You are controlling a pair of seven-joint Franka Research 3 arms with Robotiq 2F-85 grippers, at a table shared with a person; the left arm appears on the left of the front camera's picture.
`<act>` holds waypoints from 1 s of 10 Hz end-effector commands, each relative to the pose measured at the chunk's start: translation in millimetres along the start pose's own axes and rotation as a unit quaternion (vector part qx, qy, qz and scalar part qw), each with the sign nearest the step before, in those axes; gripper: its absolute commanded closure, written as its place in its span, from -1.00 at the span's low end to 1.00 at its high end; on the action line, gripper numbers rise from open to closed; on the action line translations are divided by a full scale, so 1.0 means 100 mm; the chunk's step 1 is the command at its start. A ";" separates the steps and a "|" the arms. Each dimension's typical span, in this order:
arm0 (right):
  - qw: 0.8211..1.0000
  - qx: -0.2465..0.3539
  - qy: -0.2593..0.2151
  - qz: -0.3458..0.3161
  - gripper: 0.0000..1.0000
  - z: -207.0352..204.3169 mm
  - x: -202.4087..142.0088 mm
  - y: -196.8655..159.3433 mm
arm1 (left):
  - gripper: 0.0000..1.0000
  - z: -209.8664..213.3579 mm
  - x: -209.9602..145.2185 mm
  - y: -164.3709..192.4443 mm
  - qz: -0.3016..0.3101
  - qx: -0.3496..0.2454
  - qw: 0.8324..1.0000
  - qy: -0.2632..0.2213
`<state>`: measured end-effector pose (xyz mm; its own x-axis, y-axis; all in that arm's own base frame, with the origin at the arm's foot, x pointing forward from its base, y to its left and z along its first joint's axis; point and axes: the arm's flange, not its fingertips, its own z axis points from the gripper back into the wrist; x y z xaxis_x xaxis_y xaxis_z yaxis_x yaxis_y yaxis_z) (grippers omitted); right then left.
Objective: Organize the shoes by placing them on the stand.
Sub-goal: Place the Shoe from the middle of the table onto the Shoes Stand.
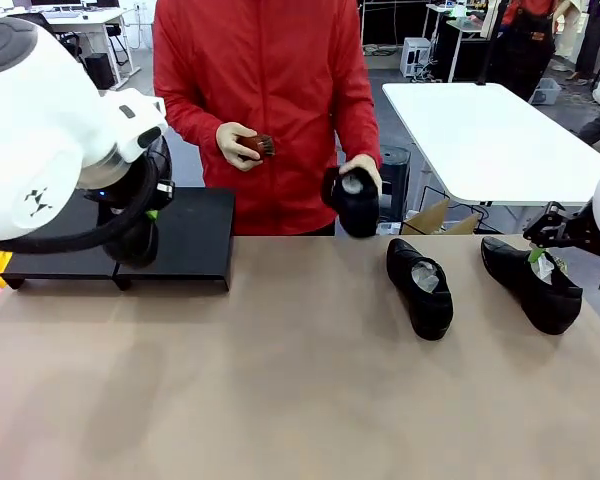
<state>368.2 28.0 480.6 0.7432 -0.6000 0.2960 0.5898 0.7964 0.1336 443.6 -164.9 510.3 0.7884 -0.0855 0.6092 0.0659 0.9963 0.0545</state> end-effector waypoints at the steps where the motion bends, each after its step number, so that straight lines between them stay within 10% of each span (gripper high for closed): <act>1: 1.000 -0.001 -0.002 0.003 -1.00 0.01 0.00 0.01 | 1.00 -0.34 0.31 -0.14 -0.001 0.030 0.999 -0.017; 10: 1.000 -0.001 -0.002 0.003 -1.00 0.01 0.00 0.01 | 1.00 -1.11 0.42 -0.18 -0.032 0.085 0.996 0.026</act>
<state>368.2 28.0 480.6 0.7433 -0.6000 0.2959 0.5898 0.7965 0.1335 536.1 -182.7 446.1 0.8229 -0.1570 0.5461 0.0465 0.9765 0.2106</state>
